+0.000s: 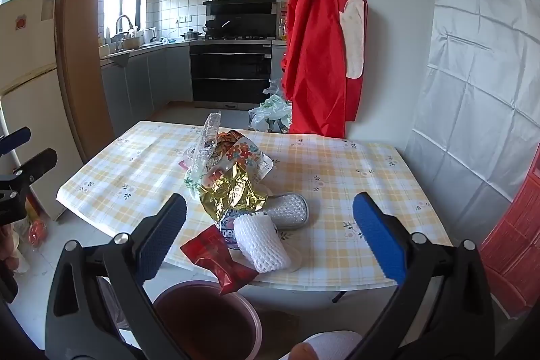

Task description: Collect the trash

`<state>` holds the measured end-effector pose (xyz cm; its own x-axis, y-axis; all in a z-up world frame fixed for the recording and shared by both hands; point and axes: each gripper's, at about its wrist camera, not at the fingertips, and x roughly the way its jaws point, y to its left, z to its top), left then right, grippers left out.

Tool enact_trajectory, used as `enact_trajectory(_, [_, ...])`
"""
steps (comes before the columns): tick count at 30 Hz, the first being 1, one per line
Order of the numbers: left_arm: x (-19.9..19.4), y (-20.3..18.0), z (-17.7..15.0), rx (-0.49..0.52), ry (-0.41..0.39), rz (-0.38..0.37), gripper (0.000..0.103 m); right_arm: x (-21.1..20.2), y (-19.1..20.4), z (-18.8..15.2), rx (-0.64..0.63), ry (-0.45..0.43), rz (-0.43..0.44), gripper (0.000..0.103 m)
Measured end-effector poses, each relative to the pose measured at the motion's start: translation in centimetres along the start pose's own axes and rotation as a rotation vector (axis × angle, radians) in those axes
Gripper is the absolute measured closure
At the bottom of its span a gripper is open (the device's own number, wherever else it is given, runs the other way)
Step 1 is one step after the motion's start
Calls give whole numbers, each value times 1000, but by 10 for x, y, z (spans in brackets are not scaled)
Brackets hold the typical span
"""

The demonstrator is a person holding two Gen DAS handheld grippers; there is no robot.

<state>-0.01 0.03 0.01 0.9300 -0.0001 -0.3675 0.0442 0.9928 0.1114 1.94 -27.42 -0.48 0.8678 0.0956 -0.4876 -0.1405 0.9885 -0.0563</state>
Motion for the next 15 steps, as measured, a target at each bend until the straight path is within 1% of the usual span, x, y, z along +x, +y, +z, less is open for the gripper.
enact_trajectory(15, [-4, 0, 0, 6, 4, 0, 5, 0, -3, -2, 8, 8, 0, 6])
